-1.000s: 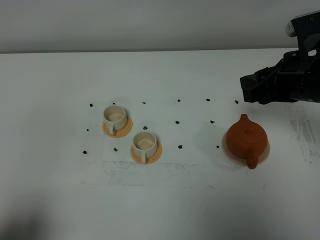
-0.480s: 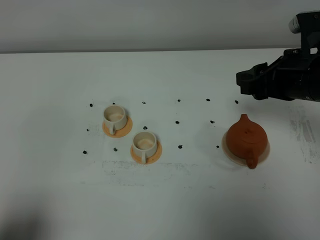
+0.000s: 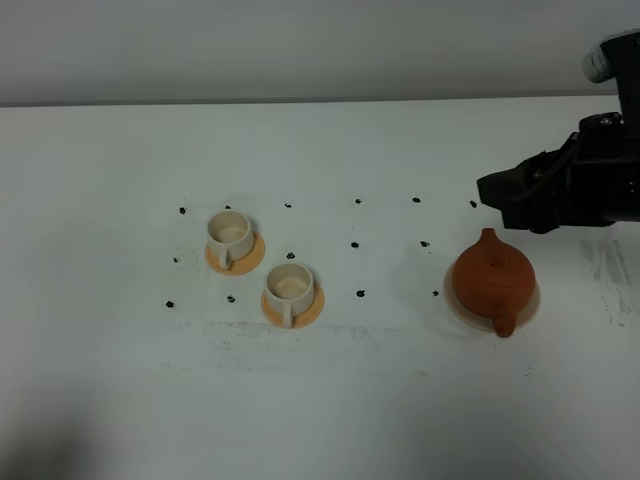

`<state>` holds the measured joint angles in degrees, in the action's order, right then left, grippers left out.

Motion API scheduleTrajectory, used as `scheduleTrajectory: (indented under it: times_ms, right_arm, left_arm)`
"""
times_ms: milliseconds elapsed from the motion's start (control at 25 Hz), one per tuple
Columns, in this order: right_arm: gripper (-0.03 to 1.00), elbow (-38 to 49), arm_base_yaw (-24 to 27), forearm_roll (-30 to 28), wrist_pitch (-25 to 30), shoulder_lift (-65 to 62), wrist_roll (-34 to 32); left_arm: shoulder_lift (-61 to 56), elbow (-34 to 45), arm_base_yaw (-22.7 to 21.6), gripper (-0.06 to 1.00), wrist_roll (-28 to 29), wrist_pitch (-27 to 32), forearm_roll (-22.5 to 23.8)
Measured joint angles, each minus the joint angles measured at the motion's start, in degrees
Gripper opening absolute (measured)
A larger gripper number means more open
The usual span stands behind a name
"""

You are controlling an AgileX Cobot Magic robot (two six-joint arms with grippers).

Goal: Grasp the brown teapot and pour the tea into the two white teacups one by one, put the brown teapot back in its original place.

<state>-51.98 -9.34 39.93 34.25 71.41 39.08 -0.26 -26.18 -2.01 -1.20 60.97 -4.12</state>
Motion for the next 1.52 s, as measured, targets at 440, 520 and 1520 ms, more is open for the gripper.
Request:
scheduleTrajectory:
  times_ms: [440, 520, 1520]
  right_arm:
    - [0.49, 5.75, -1.75, -18.92, -1.37, -9.00, -21.48]
    - [0.49, 5.86, -1.75, -19.46, -0.88, -9.00, -21.73]
    - [0.44, 5.65, -6.75, -28.82, 4.10, 4.72, -36.82]
  left_arm:
    - [0.00, 0.00, 0.00, 0.50, 0.00, 0.00, 0.00]
    - [0.00, 0.00, 0.00, 0.50, 0.00, 0.00, 0.00]
    - [0.00, 0.00, 0.00, 0.50, 0.00, 0.00, 0.00]
